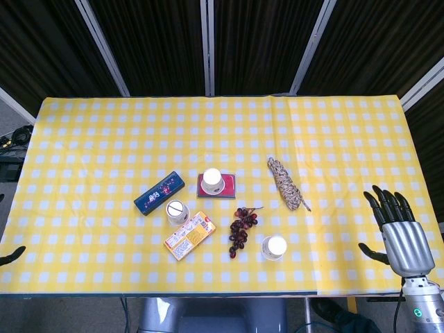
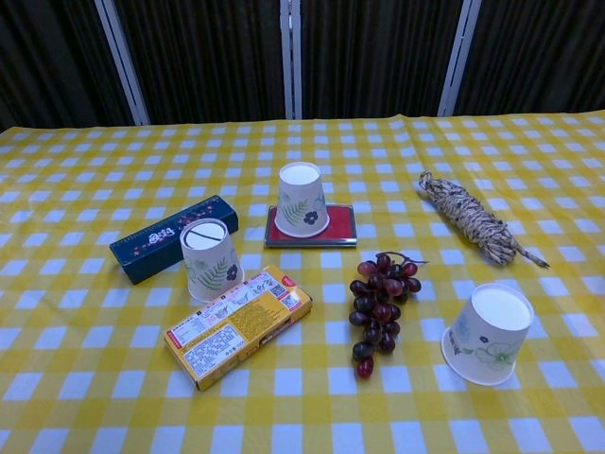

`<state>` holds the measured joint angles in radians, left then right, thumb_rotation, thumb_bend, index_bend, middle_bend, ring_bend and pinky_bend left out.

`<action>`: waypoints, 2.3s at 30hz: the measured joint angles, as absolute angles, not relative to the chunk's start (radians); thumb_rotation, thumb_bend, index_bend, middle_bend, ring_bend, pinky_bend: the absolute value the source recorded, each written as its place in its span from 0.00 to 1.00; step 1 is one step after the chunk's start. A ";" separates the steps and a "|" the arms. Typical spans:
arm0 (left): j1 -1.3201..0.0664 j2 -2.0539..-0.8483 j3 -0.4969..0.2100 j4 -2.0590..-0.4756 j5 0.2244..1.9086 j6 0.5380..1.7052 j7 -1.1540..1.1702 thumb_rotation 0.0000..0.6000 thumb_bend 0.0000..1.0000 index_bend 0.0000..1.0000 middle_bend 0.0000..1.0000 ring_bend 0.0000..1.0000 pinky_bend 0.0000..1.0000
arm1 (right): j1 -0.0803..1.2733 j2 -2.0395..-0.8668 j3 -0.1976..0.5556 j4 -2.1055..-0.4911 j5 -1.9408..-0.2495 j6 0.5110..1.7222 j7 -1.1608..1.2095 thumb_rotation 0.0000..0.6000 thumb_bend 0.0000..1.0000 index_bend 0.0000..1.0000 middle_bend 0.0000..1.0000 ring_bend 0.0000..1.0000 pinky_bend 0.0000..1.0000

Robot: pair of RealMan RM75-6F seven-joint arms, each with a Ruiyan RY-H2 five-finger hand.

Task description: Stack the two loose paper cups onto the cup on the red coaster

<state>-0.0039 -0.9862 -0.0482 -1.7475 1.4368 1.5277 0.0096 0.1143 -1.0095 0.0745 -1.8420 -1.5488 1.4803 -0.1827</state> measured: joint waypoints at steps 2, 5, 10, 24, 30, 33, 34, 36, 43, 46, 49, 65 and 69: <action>-0.003 -0.986 -0.049 -1.747 1.436 1.528 0.009 1.00 0.00 0.00 0.00 0.00 0.00 | 0.115 -1.011 0.074 -1.842 -1.549 1.480 -0.182 1.00 0.00 0.00 0.00 0.00 0.00; -0.003 -0.985 -0.050 -1.745 1.431 1.527 0.005 1.00 0.00 0.00 0.00 0.00 0.00 | 0.116 -1.013 0.074 -1.840 -1.549 1.477 -0.181 1.00 0.00 0.00 0.00 0.00 0.00; -0.002 -0.982 -0.051 -1.745 1.426 1.526 0.000 1.00 0.00 0.00 0.00 0.00 0.00 | 0.121 -1.017 0.069 -1.837 -1.553 1.464 -0.183 1.00 0.00 0.00 0.00 0.00 0.00; -0.024 -0.998 -0.060 -1.752 1.395 1.491 0.055 1.00 0.00 0.00 0.00 0.00 0.00 | 0.309 -1.034 0.000 -1.772 -1.765 1.196 0.100 1.00 0.01 0.17 0.14 0.09 0.22; -0.043 -1.010 -0.068 -1.743 1.367 1.459 0.075 1.00 0.00 0.00 0.00 0.00 0.00 | 0.430 -1.089 -0.005 -1.732 -1.788 1.043 0.102 1.00 0.06 0.19 0.20 0.16 0.29; -0.044 -1.010 -0.069 -1.743 1.366 1.458 0.072 1.00 0.00 0.00 0.00 0.00 0.00 | 0.452 -1.119 -0.008 -1.721 -1.787 1.019 0.091 1.00 0.08 0.21 0.22 0.18 0.33; -0.044 -1.009 -0.069 -1.743 1.368 1.459 0.070 1.00 0.00 0.00 0.00 0.00 0.00 | 0.456 -1.129 -0.009 -1.715 -1.787 1.014 0.087 1.00 0.09 0.21 0.23 0.19 0.33; -0.044 -1.007 -0.069 -1.744 1.371 1.460 0.067 1.00 0.00 0.00 0.00 0.00 0.00 | 0.467 -1.150 -0.012 -1.703 -1.785 0.999 0.077 1.00 0.11 0.22 0.24 0.20 0.34; -0.042 -1.000 -0.065 -1.748 1.382 1.465 0.052 1.00 0.00 0.00 0.00 0.00 0.00 | 0.485 -1.209 -0.020 -1.665 -1.772 0.987 0.026 1.00 0.14 0.24 0.28 0.24 0.38; -0.042 -0.999 -0.064 -1.749 1.387 1.468 0.050 1.00 0.00 0.00 0.00 0.00 0.00 | 0.489 -1.230 -0.021 -1.648 -1.760 0.982 -0.008 1.00 0.14 0.27 0.32 0.29 0.45; -0.041 -0.998 -0.062 -1.749 1.390 1.470 0.048 1.00 0.00 0.00 0.00 0.00 0.00 | 0.492 -1.253 -0.024 -1.629 -1.748 0.982 -0.035 1.00 0.15 0.31 0.38 0.36 0.51; -0.052 -1.003 -0.063 -1.744 1.374 1.448 0.053 1.00 0.00 0.00 0.00 0.00 0.00 | 0.523 -1.244 0.043 -1.625 -1.695 1.061 0.028 1.00 0.25 0.39 0.47 0.45 0.55; -0.055 -0.998 -0.066 -1.744 1.370 1.441 0.031 1.00 0.00 0.00 0.00 0.00 0.00 | 0.562 -1.212 0.135 -1.663 -1.607 1.048 0.042 1.00 0.25 0.40 0.47 0.45 0.55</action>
<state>-0.0549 -0.9978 -0.0662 -1.7443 1.3695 1.4414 0.0313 0.5622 -1.2119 0.1348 -1.6628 -1.6071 1.0482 0.0416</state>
